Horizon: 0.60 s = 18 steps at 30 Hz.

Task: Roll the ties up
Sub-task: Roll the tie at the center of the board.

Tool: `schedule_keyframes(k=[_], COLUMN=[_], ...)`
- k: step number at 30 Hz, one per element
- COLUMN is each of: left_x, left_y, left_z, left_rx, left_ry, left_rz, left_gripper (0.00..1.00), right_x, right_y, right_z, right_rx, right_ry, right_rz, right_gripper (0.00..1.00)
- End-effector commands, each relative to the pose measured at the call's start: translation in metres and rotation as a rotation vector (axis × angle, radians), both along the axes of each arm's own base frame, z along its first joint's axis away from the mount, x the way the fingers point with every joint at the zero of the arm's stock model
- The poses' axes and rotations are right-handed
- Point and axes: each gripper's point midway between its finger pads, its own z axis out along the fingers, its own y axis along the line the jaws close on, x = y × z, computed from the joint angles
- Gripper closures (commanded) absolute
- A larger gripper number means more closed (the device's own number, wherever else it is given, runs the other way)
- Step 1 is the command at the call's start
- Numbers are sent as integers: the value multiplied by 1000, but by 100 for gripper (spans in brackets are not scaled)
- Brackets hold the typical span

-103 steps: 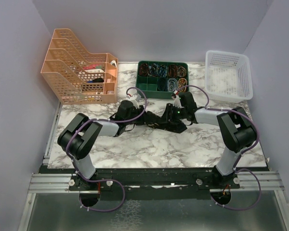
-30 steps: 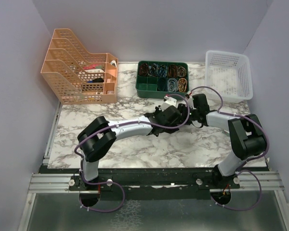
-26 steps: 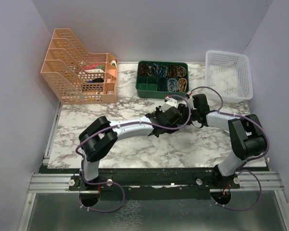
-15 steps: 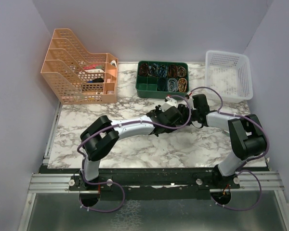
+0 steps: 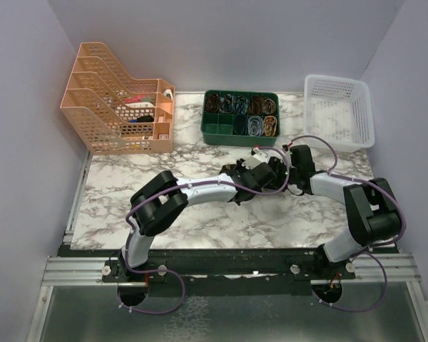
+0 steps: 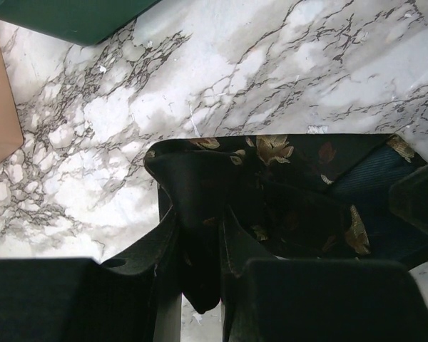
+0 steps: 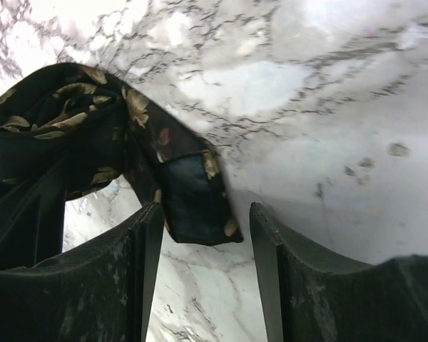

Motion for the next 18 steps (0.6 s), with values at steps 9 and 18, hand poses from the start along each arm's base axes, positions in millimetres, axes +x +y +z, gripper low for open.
schedule_keyframes(k=[9,18], left_x=[-24,-40], left_y=[-34,-59], left_z=[-22,-22], left_rx=[-156,-273], left_ry=[156,245], left_rz=[-85,-176], left_gripper=[55,45], right_x=[3,4], right_y=[-51,-52], right_z=[-7,-1], right_rx=[-48,-59], right_ry=[32,13], right_rz=[-216,-192], right_gripper=[38,37])
